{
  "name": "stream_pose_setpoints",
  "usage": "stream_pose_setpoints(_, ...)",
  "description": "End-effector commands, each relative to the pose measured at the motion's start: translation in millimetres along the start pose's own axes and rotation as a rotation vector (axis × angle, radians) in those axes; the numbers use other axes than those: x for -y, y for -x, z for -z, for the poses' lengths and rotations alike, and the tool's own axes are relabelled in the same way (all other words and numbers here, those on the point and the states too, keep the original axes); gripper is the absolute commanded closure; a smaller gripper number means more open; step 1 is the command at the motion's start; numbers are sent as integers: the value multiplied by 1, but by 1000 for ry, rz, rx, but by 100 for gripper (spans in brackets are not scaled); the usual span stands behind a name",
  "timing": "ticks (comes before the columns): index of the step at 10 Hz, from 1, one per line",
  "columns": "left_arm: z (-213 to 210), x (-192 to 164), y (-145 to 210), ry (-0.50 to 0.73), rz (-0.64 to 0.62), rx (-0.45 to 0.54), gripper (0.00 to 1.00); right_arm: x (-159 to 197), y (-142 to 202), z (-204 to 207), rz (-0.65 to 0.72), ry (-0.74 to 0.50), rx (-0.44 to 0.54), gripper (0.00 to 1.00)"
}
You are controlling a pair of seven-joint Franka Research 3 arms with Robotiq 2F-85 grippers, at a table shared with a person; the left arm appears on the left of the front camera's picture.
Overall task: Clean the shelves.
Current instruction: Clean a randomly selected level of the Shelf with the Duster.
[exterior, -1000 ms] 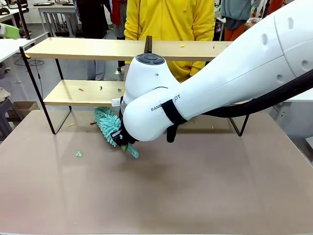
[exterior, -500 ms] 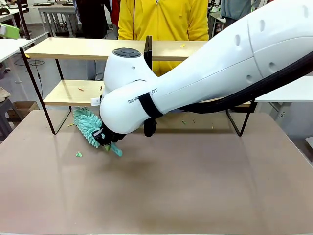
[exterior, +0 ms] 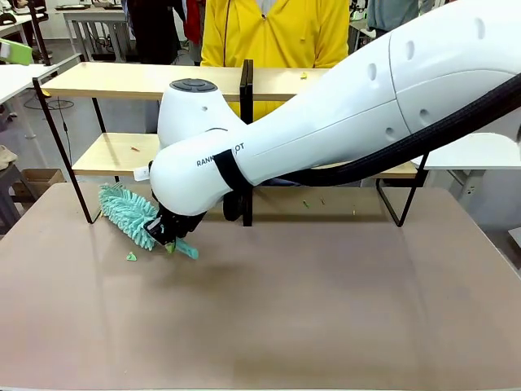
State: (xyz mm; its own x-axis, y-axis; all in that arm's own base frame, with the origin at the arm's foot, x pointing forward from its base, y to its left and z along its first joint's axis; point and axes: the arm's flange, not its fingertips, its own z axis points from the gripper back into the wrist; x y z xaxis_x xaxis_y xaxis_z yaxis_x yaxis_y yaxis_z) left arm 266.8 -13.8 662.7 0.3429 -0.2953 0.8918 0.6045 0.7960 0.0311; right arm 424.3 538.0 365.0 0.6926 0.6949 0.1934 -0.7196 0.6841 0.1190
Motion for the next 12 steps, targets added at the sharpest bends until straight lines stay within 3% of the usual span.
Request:
stream_pose_setpoints(1,-1,1,-1,-13,-6,-1,0,4,0,-13,-185,34,-72,100)
stream_pose_setpoints(4,-1,1,-1,-13,-6,-1,0,6,18,-30,-497,2,-155,100)
stream_pose_setpoints(6,-1,1,-1,-13,-6,-1,0,16,41,-49,-637,-128,-178,100)
stream_pose_setpoints(12,-1,1,-1,-13,-6,-1,0,75,117,-135,-582,-289,78,100)
